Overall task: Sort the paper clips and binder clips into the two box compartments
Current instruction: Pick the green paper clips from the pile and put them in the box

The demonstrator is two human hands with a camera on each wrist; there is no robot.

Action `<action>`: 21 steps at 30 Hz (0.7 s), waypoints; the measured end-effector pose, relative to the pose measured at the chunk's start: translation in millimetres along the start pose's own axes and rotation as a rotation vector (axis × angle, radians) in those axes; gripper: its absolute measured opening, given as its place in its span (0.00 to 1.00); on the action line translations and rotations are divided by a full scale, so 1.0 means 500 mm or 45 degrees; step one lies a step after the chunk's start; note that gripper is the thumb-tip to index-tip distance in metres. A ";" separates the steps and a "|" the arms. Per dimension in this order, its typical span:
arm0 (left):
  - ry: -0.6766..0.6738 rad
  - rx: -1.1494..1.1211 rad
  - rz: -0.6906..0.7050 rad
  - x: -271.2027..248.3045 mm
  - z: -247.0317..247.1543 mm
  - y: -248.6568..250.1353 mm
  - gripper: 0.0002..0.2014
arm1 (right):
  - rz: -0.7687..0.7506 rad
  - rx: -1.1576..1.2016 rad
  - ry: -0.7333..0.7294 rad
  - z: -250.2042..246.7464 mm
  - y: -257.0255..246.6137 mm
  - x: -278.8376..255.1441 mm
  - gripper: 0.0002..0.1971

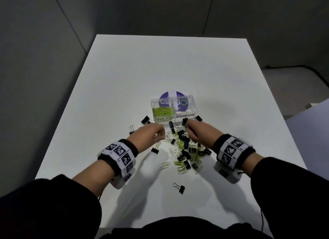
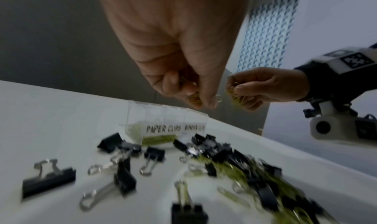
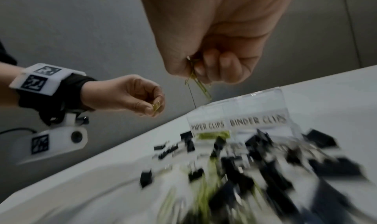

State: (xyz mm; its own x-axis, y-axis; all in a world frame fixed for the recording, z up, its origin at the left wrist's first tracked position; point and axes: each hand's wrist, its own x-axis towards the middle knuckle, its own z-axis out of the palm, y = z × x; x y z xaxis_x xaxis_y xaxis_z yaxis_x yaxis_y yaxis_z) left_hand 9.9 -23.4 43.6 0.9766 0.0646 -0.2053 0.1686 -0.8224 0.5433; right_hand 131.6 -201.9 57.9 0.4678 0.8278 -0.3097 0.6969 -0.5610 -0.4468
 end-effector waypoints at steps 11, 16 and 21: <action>0.125 0.113 -0.187 0.057 -0.110 -0.076 0.06 | 0.044 -0.152 -0.003 -0.031 -0.073 0.251 0.11; 0.157 0.137 -0.225 0.099 -0.116 -0.088 0.07 | -0.035 0.032 0.123 -0.028 -0.058 0.246 0.14; 0.094 0.188 -0.135 0.165 -0.099 -0.067 0.08 | 0.009 -0.018 0.204 -0.041 0.019 0.153 0.11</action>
State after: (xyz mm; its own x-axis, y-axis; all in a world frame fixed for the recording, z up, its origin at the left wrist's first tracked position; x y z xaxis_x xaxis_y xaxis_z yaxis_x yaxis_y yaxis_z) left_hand 91.4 37.2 48.7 0.9624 0.1924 -0.1918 0.2552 -0.8826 0.3950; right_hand 185.2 -143.7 46.9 0.5526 0.8149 -0.1747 0.7002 -0.5677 -0.4330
